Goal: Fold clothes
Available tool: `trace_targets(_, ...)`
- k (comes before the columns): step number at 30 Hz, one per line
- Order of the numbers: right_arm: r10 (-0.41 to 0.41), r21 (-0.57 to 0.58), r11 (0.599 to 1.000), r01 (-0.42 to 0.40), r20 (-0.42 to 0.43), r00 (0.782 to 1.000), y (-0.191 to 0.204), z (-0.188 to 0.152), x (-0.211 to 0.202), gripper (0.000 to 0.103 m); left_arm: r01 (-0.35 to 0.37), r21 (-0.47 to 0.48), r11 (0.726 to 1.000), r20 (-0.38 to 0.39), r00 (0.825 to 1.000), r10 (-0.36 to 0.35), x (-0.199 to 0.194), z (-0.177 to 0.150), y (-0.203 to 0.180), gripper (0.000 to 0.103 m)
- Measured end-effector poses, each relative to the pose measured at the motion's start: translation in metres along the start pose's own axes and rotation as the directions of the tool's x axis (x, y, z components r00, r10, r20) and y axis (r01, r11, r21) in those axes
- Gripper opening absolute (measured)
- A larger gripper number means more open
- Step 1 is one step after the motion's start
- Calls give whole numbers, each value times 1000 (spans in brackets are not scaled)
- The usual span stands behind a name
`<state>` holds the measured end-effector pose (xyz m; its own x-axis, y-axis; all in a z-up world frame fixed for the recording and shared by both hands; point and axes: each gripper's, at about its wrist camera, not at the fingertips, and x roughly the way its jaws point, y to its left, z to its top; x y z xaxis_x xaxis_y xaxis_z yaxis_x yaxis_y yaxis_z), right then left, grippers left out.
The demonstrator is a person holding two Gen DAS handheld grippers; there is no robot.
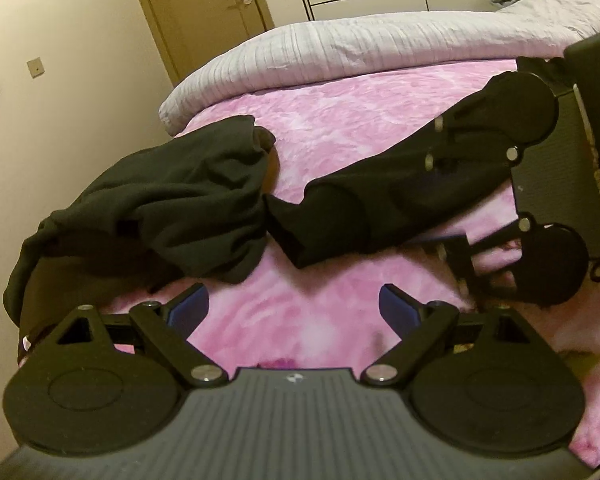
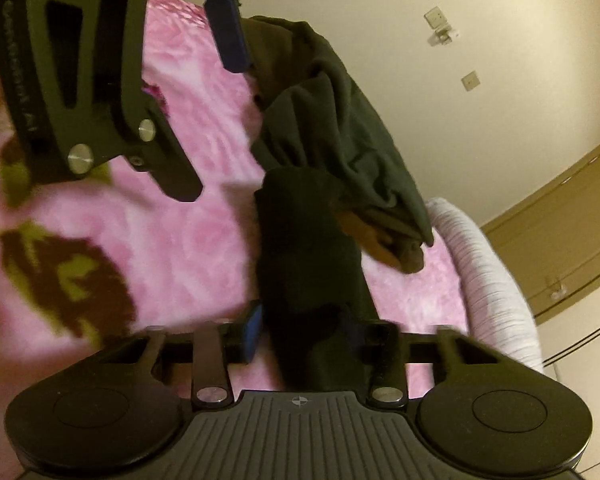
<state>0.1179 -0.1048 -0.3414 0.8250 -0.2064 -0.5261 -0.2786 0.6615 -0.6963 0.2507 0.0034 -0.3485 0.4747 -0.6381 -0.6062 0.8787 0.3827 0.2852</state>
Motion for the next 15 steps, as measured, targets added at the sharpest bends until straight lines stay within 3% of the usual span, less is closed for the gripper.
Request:
trace_targets(2, -10, 42, 999, 9, 22, 1000, -8, -2, -4, 2, 4, 0, 1000, 15, 1000, -4, -5, 4, -5, 90)
trace_targets(4, -38, 157, 987, 26, 68, 997, -30, -6, -20, 2, 11, 7, 1000, 36, 999, -12, -11, 10, -12, 90)
trace_targets(5, -46, 242, 970, 25, 84, 995, -47, -11, -28, 2, 16, 15, 1000, 48, 999, -17, -14, 14, -16, 90)
trace_targets(7, -72, 437, 899, 18, 107, 992, -95, -27, -45, 2, 23, 39, 999, 67, 997, -25, -16, 26, -28, 90)
trace_targets(9, -134, 600, 800, 31, 127, 983, -150, -51, -64, 2, 35, 56, 998, 86, 995, -39, -18, 39, -42, 90)
trace_targets(12, -301, 801, 594, 73, 137, 944, -242, -108, -113, 2, 64, 84, 994, 115, 991, -73, -20, 59, -67, 90)
trace_targets(15, -522, 926, 337, 173, 31, 852, -309, -191, -179, 2, 102, 125, 987, 133, 984, -119, -20, 75, -99, 90)
